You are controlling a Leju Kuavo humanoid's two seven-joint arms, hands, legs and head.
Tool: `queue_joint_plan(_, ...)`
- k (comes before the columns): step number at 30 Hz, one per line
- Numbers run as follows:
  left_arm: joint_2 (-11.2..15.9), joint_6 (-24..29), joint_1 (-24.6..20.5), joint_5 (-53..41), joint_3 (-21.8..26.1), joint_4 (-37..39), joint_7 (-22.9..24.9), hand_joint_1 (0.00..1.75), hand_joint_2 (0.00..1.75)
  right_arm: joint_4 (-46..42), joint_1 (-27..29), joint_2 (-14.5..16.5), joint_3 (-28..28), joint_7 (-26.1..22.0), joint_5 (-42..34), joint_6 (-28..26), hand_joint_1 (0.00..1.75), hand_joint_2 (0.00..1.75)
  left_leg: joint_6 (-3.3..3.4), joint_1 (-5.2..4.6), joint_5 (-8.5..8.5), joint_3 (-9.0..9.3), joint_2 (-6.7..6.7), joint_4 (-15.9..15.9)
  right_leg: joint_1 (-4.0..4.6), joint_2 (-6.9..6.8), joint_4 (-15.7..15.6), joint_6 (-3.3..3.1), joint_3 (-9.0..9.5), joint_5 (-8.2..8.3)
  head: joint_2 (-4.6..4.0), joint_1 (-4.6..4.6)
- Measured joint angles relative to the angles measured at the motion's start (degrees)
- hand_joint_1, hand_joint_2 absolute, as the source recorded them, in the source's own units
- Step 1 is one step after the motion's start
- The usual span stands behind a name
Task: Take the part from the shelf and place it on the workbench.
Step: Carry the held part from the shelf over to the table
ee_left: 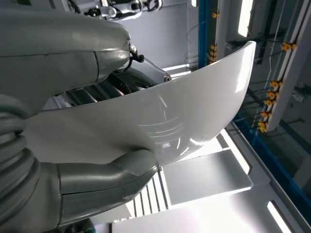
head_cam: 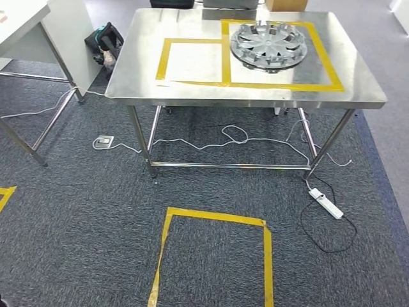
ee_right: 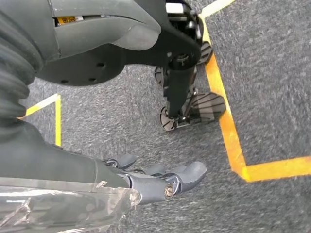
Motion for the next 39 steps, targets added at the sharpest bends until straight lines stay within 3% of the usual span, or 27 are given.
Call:
queue_joint_plan(2,-0.01,-0.05,-0.05,-0.09,0.0,0.0,0.02,1.75,1.75,0.0,-0.02,0.02,0.02,0.03,0.01,0.25,0.0,1.75,0.54,0.1,0.16,-0.09,-1.26,-0.05,-0.22,3.7,6.24,0.41,-2.85,-3.36,0.0,0.34)
queue_joint_plan(4,-0.02,-0.11,-0.05,-0.15,-0.01,0.01,0.04,1.75,1.75,0.0,0.16,0.04,0.04,0.06,0.02,0.43,0.0,1.75,0.79,-0.02,0.25,-0.26,-2.81,-0.04,-0.25,5.21,13.75,0.42,-6.69,-6.1,0.0,0.43)
queue_joint_plan(5,-0.02,-0.12,-0.03,-0.16,-0.01,0.02,0.04,1.75,1.75,0.0,0.28,0.04,0.06,0.07,0.02,0.44,0.0,1.75,0.82,-0.07,0.28,-0.28,-3.68,-0.03,-0.24,5.41,15.28,0.34,-7.66,-6.03,0.0,0.44)
queue_joint_plan(6,-0.02,-0.12,-0.02,-0.18,-0.01,0.02,0.04,1.75,1.75,0.0,0.37,0.04,0.08,0.07,0.02,0.45,0.0,1.75,0.82,-0.1,0.31,-0.25,-4.57,-0.03,-0.24,5.57,14.31,0.19,-7.45,-4.74,0.0,0.43)
queue_joint_plan(7,-0.02,-0.13,-0.02,-0.21,-0.01,0.02,0.04,1.75,1.75,0.0,0.4,0.04,0.09,0.06,0.02,0.46,0.0,1.75,0.78,-0.1,0.35,-0.18,-5.42,-0.02,-0.26,5.95,11.33,-0.01,-6.25,-2.65,0.0,0.43)
queue_joint_plan(9,-0.02,-0.17,-0.05,-0.26,-0.02,0.02,0.07,1.75,1.75,0.02,0.39,0.03,0.13,0.06,0.01,0.46,0.0,1.75,0.52,-0.09,0.42,-0.19,-6.82,0.08,-0.51,8.56,3.26,-0.37,-2.84,1.02,0.0,0.42)
queue_joint_plan(11,0.01,-0.26,-0.11,-0.24,-0.02,0.02,0.21,1.75,1.75,0.03,0.29,0.05,0.19,0.07,-0.03,0.49,0.0,1.75,-0.07,-0.01,0.59,-0.46,-7.84,0.07,-0.64,10.76,-0.86,-0.64,-1.21,1.91,0.0,0.38)
queue_joint_plan(13,0.06,-0.48,-0.14,-0.06,-0.03,0.04,0.5,1.75,1.75,0.02,0.18,0.1,0.28,-0.03,-0.1,0.55,0.0,1.75,-0.88,0.23,0.87,-0.72,-8.79,-0.23,-0.49,10.34,-1.22,-1.14,-0.99,1.85,0.0,0.35)
queue_joint_plan(14,0.1,-0.67,-0.17,0.09,-0.05,0.08,0.77,1.75,1.75,0.02,0.15,0.18,0.32,-0.12,-0.21,0.58,0.0,1.75,-1.22,0.28,0.91,-0.76,-8.56,-0.21,-0.45,9.9,-1.36,-1.44,-0.84,2.0,0.0,0.35)
queue_joint_plan(15,0.19,-1.03,-0.29,0.32,-0.08,0.14,1.22,1.75,1.75,0.02,0.16,0.25,0.33,-0.26,-0.37,0.62,0.0,1.75,-1.0,0.26,1.14,-0.71,-8.08,-0.39,-0.45,9.65,-1.48,-1.49,-0.73,2.08,0.0,0.15)
queue_joint_plan(18,0.8,-3.82,-0.59,1.64,-0.38,0.47,4.21,1.75,1.75,0.02,0.16,0.37,0.32,-0.6,-1.1,0.61,0.0,1.75,0.78,0.07,1.18,-0.42,-6.76,-0.86,-0.28,9.32,-1.49,-1.29,-0.88,2.02,0.0,-0.34)
queue_joint_plan(19,1.17,-5.34,-0.5,2.12,-0.59,0.6,5.36,1.75,1.75,0.02,0.14,0.37,0.32,-0.66,-1.31,0.61,0.0,1.75,0.83,0.08,1.13,-0.4,-6.8,-0.9,-0.21,9.22,-1.45,-1.4,-0.82,2.03,0.0,-0.31)
queue_joint_plan(23,2.57,-10.71,-0.07,3.26,-1.38,1.01,7.54,1.75,1.75,0.02,0.25,0.39,0.32,-0.89,-1.69,0.78,0.0,1.75,-0.44,0.26,1.77,-0.48,-6.75,-1.22,-0.04,9.23,-1.31,-1.73,-0.73,2.19,0.0,-0.31)
queue_joint_plan(27,2.87,-12.4,0.0,3.25,-1.52,1.27,8.06,1.75,1.75,0.02,0.36,0.39,0.32,-0.92,-1.89,0.68,0.0,1.75,-1.15,0.35,1.71,-0.54,-6.69,-1.26,0.02,9.24,-1.29,-1.81,-0.79,2.17,0.0,-0.29)
queue_joint_plan(33,2.87,-12.34,0.08,2.44,-1.54,1.46,8.15,1.75,1.75,0.02,0.33,0.4,0.33,-1.24,-1.86,-0.32,0.0,1.75,-1.19,0.25,1.59,-0.67,-6.7,-1.18,-0.1,9.22,-1.55,-1.67,-0.69,2.21,0.0,-0.27)
queue_joint_plan(39,2.88,-12.09,0.2,2.09,-1.54,1.46,8.07,1.75,1.75,0.02,0.33,0.43,0.32,-1.46,-2.05,-0.46,0.0,1.75,-0.5,-0.17,1.33,-0.87,-6.7,-0.71,-0.54,9.22,-1.6,-1.03,-0.65,2.15,0.0,-0.29)
